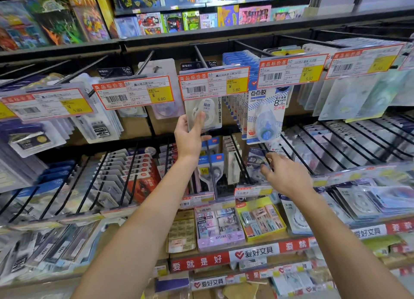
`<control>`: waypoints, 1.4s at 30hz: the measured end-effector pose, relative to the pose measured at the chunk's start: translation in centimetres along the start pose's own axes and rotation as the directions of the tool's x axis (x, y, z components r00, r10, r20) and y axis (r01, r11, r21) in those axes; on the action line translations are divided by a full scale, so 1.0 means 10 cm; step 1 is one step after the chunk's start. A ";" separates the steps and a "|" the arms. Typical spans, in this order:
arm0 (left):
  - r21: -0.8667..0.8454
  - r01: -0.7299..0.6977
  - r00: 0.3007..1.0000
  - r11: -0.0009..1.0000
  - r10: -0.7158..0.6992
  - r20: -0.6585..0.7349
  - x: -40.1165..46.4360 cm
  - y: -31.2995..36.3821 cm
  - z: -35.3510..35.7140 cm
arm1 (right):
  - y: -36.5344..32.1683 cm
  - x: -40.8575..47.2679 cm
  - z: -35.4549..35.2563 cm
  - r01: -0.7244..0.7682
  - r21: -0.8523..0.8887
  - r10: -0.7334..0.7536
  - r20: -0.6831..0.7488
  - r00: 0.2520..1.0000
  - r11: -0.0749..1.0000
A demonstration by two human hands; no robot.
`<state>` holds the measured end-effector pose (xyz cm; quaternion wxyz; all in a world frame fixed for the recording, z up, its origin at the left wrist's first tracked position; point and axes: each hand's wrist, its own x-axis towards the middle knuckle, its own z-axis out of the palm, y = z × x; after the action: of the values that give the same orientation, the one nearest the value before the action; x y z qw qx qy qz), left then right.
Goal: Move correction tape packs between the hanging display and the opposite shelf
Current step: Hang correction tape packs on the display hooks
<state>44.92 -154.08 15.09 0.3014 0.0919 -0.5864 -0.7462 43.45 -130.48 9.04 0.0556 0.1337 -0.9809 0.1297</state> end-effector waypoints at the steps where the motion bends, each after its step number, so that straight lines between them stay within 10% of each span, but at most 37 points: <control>1: -0.002 0.003 1.000 1.000 -0.003 0.005 0.03 0.00 0.00 | 0.00 0.00 0.00 0.000 0.000 0.000 -0.001 1.000 1.000; 42: -0.043 0.303 0.951 0.952 -0.305 -0.049 0.82 -0.09 0.16 | 0.04 0.03 0.05 -0.009 0.016 0.009 0.005 1.000 1.000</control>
<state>37.26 -157.26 16.53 0.2007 0.1961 -0.5436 -0.7910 43.00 -130.34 8.56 0.0516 0.1302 -0.9805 0.1375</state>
